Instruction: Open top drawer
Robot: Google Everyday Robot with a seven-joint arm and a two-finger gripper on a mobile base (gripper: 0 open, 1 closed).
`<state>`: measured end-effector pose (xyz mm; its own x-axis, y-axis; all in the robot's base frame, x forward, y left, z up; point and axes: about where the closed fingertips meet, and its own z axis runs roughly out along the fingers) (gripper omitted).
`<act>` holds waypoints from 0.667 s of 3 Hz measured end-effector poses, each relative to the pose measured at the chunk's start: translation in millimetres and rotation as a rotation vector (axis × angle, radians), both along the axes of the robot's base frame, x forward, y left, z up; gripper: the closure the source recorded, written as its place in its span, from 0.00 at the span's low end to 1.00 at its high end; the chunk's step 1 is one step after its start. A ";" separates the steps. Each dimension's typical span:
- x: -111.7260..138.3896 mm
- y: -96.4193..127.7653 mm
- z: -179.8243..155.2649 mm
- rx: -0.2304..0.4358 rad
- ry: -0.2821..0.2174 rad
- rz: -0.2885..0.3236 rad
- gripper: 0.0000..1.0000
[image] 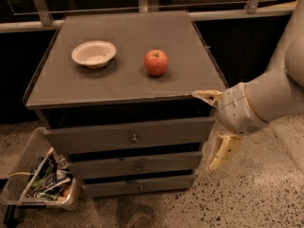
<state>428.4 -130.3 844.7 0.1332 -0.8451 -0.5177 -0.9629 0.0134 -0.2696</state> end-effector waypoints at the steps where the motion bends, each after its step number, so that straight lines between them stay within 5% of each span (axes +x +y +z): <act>1: 23.0 10.0 -25.4 0.052 -0.039 0.023 0.00; 2: 69.3 10.5 -82.4 0.075 -0.054 -0.012 0.00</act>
Offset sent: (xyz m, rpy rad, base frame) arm 0.0815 0.0078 -0.0931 0.0829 -0.0879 -0.0106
